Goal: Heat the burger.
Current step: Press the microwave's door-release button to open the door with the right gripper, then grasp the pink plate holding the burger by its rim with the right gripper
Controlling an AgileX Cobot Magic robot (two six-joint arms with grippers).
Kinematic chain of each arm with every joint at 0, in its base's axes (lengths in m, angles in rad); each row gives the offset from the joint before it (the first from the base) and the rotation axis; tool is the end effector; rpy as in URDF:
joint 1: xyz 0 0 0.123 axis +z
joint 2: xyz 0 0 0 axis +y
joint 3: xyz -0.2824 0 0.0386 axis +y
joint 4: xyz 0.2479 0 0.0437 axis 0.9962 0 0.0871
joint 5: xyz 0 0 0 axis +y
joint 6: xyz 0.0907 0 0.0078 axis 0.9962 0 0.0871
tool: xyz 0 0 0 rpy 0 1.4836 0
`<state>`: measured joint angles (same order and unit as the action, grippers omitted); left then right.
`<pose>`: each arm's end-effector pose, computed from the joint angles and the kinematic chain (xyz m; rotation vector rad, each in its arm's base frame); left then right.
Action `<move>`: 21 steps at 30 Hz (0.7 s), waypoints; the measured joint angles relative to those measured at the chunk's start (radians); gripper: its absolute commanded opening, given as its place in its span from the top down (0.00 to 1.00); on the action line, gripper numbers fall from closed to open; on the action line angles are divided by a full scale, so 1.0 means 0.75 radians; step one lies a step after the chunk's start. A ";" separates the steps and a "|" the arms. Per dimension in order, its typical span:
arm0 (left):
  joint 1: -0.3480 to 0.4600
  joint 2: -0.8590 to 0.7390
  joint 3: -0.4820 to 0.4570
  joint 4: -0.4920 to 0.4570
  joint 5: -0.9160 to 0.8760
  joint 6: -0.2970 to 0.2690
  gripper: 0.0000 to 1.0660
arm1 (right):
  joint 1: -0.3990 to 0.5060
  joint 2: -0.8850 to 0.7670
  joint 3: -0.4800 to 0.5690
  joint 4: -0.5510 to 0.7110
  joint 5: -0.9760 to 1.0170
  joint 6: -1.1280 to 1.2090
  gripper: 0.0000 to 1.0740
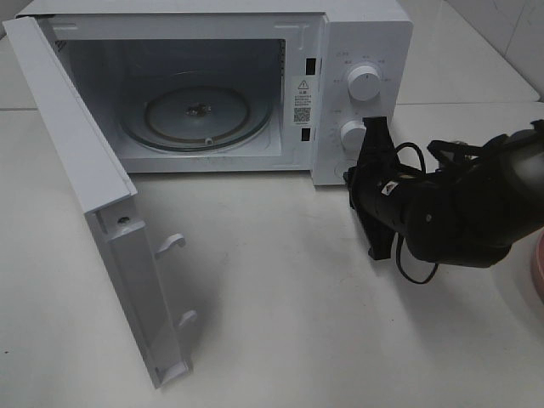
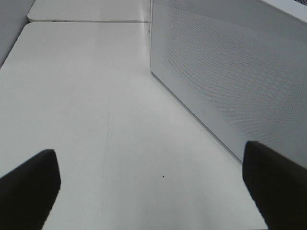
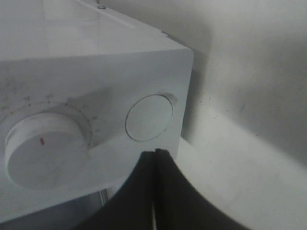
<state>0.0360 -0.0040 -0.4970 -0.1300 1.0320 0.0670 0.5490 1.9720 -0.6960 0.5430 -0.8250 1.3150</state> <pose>-0.0039 -0.0103 0.2792 0.0350 2.0088 -0.0891 0.3044 0.1458 0.1073 1.3810 1.6342 1.0344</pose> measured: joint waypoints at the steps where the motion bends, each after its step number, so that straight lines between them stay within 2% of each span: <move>1: 0.000 0.000 0.000 0.000 0.000 0.000 0.08 | 0.000 -0.043 0.017 -0.028 0.049 -0.041 1.00; 9: 0.000 0.000 0.000 0.000 0.000 0.000 0.08 | 0.000 -0.203 0.043 -0.129 0.340 -0.247 1.00; 11: 0.000 0.000 0.000 0.000 0.000 0.000 0.08 | 0.000 -0.289 0.044 -0.171 0.515 -0.417 0.99; 14: 0.000 0.000 0.000 0.000 0.000 0.000 0.08 | 0.000 -0.312 0.044 -0.173 0.565 -0.472 0.99; 19: 0.000 0.000 0.000 0.000 0.000 0.000 0.08 | 0.000 -0.460 0.045 -0.185 0.883 -0.867 0.98; 21: 0.000 0.000 0.000 0.000 0.000 0.000 0.08 | 0.000 -0.479 0.045 -0.185 0.932 -0.924 0.98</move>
<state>0.0360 -0.0040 -0.4970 -0.1300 1.0320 0.0670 0.5490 1.6130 -0.6620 0.4040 -0.1260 0.6220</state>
